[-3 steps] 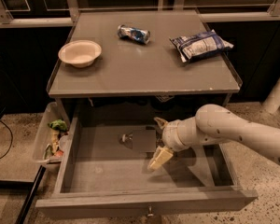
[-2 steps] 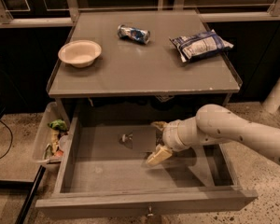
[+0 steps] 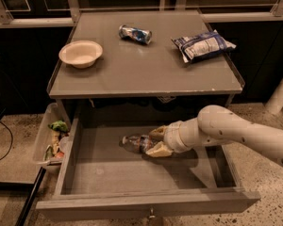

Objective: Pick water bottle from top drawer and place on counter

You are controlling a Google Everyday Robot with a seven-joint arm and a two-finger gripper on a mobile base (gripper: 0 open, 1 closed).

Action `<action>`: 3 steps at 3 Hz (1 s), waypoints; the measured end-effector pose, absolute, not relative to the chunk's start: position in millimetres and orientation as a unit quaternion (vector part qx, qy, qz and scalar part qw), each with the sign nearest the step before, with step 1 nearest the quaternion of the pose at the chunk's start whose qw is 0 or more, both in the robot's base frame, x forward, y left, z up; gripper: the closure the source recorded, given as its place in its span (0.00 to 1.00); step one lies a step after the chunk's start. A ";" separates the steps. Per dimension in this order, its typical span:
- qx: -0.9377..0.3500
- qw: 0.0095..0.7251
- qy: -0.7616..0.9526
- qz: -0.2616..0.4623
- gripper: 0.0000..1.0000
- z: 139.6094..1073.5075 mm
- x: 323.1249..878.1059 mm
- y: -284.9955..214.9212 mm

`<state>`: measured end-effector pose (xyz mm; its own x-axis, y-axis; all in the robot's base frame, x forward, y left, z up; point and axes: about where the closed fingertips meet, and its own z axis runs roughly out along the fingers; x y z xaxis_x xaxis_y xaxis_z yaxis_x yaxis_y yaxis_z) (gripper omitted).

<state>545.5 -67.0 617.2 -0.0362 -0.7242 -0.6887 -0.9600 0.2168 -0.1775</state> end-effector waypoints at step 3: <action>-0.604 0.305 0.710 0.195 1.00 622.6 505.0 -69.0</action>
Offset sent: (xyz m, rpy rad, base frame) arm -0.0334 -0.0029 -0.0051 -0.0286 0.0929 0.0170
